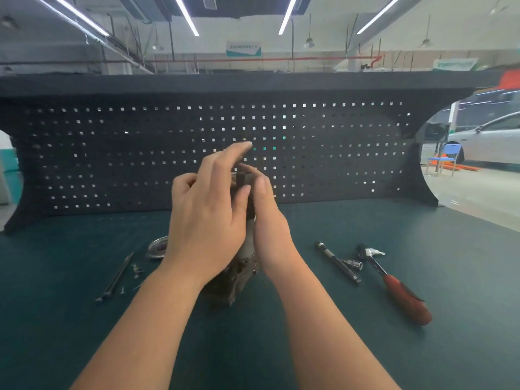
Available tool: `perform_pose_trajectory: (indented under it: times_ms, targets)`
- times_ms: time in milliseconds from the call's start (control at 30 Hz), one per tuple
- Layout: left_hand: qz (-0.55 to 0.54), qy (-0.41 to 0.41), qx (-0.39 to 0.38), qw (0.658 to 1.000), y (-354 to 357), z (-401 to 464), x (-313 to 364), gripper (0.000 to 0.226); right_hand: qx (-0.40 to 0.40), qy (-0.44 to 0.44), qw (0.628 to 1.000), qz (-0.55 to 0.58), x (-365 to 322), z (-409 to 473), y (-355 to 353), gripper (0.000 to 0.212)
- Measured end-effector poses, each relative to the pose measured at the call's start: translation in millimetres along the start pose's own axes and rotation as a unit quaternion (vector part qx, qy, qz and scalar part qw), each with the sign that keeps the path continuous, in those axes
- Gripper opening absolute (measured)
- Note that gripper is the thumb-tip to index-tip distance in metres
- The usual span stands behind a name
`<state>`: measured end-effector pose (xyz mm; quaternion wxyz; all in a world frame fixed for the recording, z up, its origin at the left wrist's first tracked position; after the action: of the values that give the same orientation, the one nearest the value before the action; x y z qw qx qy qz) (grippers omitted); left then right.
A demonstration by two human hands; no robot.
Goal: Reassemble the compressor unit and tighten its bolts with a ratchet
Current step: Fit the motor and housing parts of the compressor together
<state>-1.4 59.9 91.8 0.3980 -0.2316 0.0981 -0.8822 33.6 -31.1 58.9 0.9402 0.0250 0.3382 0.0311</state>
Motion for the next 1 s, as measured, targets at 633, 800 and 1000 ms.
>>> perform_pose_trajectory:
  times_ms: [633,800,1000]
  targets:
    - [0.145,-0.192,-0.537,0.808,5,80,-33,0.094,0.062,0.141,0.981,0.117,59,-11,-18,0.058]
    - [0.093,-0.193,-0.553,0.805,9,76,-36,0.071,0.152,0.279,0.947,0.043,95,-24,-48,0.017]
    - [0.115,-0.173,-0.575,0.791,10,75,-30,0.079,0.185,0.367,0.910,0.061,118,-41,-46,0.009]
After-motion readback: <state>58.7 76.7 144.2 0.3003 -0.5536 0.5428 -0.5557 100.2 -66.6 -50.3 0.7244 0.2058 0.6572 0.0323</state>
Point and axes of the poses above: each hand's wrist, its own z-axis towards the middle knuckle, its own y-axis out of the palm, x = y × z, the point moved 4 cm from there along z, towards the middle knuckle, and after that the axes turned 13 degrees about -y, right-handed, at the moved point
